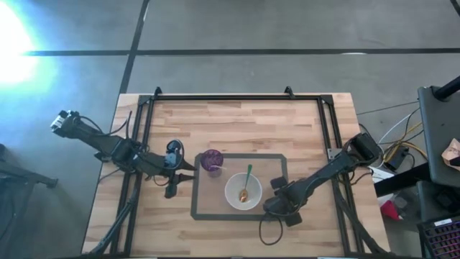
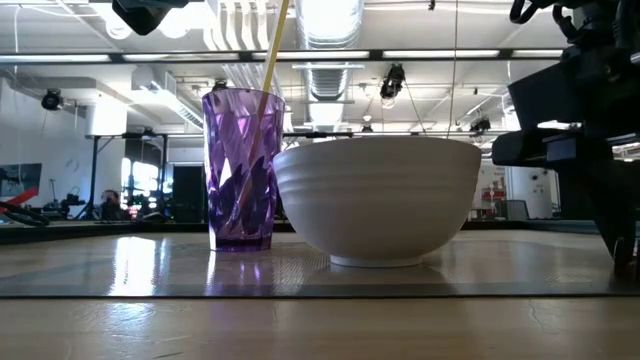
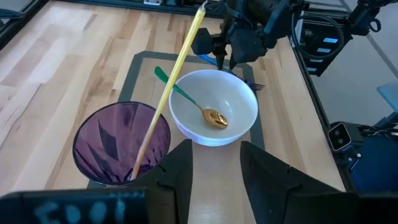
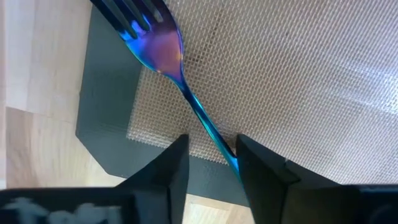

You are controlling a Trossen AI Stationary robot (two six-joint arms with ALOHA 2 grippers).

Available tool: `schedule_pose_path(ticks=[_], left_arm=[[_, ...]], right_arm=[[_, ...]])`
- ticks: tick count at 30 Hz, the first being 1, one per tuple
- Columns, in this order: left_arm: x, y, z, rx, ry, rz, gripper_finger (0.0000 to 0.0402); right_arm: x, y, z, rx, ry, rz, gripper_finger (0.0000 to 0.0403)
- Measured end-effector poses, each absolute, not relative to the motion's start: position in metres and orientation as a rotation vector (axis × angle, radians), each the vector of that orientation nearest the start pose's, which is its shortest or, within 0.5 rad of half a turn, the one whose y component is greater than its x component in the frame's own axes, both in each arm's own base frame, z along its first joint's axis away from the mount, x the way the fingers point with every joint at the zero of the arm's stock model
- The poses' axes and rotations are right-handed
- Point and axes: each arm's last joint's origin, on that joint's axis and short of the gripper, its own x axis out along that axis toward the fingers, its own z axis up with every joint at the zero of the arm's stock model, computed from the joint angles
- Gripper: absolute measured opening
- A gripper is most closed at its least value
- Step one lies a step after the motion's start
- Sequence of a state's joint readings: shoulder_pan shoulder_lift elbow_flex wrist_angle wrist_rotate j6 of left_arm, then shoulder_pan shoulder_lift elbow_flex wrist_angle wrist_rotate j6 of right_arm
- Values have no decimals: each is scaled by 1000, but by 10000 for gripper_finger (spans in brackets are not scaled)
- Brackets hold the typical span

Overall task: Pick & Place Utensil
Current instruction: Put the blue fork on the white bowl

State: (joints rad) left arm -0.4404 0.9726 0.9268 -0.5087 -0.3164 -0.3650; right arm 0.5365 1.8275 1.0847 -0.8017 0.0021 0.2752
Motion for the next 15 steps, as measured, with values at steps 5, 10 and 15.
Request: schedule_pose_path(ticks=[5,10,15], left_arm=[[185,-77,320,-152,529,-25,126],[185,-77,320,-154,529,-25,126],[185,-77,320,-168,529,-20,126]], right_arm=[[267,159,141,-211,1537,220,89],[267,158,141,-217,1537,224,48],[266,158,141,-238,1536,244,22]])
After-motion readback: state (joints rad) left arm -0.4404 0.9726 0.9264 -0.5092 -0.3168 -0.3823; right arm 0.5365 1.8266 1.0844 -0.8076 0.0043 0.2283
